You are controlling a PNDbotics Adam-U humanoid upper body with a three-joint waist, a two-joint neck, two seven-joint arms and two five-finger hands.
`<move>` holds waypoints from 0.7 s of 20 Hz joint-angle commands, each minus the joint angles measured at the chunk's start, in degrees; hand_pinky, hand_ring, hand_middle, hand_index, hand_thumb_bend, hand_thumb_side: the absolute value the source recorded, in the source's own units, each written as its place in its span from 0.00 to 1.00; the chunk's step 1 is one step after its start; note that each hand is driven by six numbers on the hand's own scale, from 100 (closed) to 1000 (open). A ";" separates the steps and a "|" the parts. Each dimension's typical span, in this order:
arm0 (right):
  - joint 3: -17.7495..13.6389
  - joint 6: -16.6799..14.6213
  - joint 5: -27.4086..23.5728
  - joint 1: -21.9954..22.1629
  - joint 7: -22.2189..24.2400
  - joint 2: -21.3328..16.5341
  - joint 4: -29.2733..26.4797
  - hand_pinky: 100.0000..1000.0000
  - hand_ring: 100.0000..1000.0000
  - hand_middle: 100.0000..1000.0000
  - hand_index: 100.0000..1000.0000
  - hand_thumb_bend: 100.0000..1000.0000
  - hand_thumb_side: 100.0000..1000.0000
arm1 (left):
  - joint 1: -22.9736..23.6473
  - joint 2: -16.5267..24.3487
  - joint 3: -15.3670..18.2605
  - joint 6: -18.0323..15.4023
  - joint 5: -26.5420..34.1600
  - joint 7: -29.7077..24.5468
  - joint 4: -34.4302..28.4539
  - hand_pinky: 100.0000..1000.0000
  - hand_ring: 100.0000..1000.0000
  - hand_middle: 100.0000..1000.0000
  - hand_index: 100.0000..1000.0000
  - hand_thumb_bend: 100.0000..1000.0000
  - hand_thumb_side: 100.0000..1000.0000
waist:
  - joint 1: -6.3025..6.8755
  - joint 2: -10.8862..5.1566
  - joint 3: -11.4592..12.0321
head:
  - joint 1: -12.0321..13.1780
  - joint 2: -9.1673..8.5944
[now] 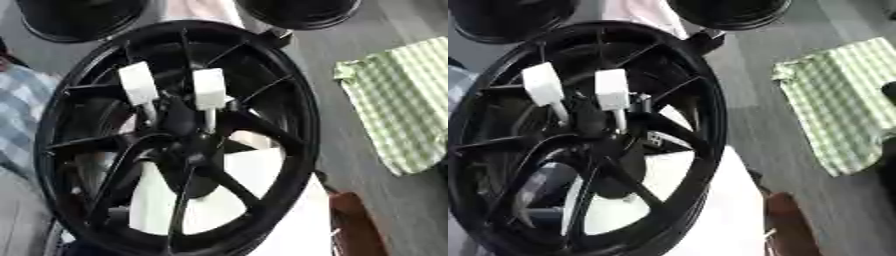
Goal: Pull the pin out of the wheel hub.
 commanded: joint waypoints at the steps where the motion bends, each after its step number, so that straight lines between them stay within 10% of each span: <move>1: -0.63 0.30 0.35 0.20 -0.16 -0.61 -1.16 0.67 0.76 0.71 0.84 0.64 0.17 | -1.37 2.08 0.29 -0.31 -0.56 -0.09 -0.82 0.64 0.63 0.48 0.74 0.00 0.49 | -0.20 -1.24 0.00 | -0.41 -0.59; 14: -2.20 3.21 3.89 4.29 -1.23 5.13 0.42 0.66 0.76 0.71 0.84 0.64 0.17 | -21.07 14.59 -14.08 -0.19 -7.46 -8.86 5.79 0.71 0.66 0.52 0.79 0.00 0.22 | 1.31 -2.28 0.48 | -2.21 0.47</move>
